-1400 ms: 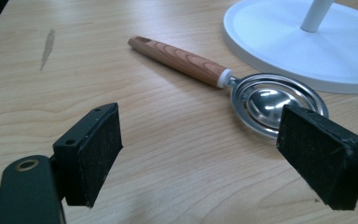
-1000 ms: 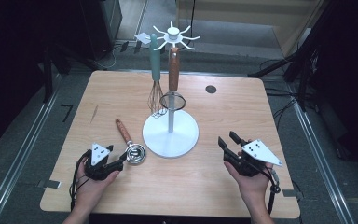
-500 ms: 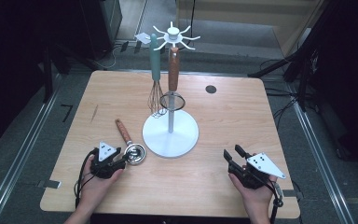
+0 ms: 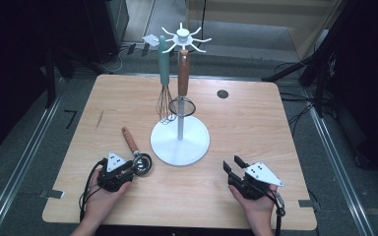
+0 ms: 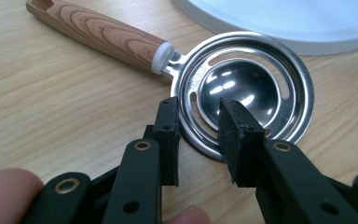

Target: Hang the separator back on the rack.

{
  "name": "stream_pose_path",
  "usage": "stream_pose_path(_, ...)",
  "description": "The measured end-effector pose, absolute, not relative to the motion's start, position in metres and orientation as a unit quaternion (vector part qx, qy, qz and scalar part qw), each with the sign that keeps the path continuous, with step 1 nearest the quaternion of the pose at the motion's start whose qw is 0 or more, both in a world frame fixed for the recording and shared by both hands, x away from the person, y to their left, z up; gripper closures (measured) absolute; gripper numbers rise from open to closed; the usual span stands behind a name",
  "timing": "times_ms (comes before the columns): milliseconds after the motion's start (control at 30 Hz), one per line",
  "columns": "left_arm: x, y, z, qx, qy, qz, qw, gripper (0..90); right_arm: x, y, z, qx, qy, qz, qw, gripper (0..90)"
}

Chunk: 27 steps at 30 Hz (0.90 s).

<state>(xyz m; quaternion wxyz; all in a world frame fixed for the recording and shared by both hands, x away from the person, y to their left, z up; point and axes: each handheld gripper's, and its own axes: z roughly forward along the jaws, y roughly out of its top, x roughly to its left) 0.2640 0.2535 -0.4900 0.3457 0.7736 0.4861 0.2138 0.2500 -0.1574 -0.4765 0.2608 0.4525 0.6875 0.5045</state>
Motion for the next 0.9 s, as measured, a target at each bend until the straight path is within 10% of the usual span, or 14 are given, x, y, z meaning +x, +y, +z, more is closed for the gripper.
stream_pose_path(667,0.227,0.223,-0.491,0.789,0.463,0.163,0.370,66.6,0.240,-0.122,-0.473,0.438,0.678,0.547,0.221,58.6)
stream_pose_path(900,0.222,0.213,-0.491,0.788,0.463,0.153,0.376,66.3,0.236,-0.089,-0.478,0.422,0.706,0.545,0.160,78.3)
